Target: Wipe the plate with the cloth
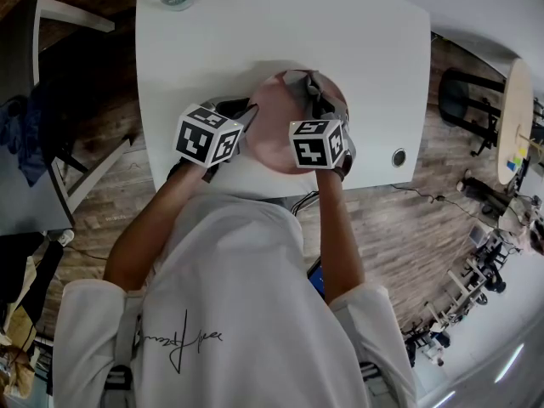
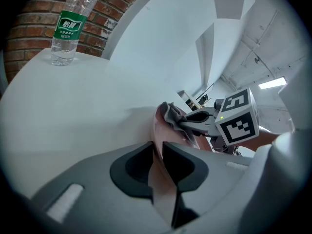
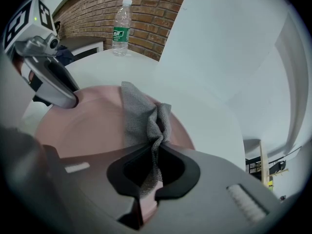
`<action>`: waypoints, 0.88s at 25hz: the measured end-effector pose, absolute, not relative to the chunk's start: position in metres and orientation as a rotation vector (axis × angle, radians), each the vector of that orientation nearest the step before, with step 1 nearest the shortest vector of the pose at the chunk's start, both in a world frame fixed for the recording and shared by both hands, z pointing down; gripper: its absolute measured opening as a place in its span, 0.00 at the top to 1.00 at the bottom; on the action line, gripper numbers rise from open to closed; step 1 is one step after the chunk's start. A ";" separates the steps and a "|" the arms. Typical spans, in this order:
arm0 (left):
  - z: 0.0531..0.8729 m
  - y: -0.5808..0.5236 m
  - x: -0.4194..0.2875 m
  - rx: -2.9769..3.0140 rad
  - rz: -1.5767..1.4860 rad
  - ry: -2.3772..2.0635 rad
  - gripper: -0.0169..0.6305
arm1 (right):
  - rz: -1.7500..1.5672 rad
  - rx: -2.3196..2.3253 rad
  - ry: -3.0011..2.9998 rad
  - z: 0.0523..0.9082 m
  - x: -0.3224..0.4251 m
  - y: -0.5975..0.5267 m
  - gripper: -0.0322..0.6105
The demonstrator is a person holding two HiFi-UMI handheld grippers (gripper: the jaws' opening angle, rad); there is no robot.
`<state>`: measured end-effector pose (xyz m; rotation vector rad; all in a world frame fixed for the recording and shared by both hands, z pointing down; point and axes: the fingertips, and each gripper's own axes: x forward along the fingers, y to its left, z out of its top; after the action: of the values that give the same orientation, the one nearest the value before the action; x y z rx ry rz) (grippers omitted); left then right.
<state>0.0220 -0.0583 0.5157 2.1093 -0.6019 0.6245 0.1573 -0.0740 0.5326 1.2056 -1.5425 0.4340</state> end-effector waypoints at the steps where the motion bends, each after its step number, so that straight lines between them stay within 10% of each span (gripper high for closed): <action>1: 0.515 -0.058 0.022 2.110 0.625 -0.602 0.86 | 0.432 1.204 -1.544 0.532 0.157 -0.074 0.92; 22: 0.514 -0.059 0.023 2.124 0.643 -0.610 0.85 | 0.366 1.167 -1.573 0.532 0.139 -0.081 0.92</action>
<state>0.0230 -0.0593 0.5144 2.1237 -0.6098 0.6433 0.1391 -0.0806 0.5316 1.1671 -1.5732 0.3661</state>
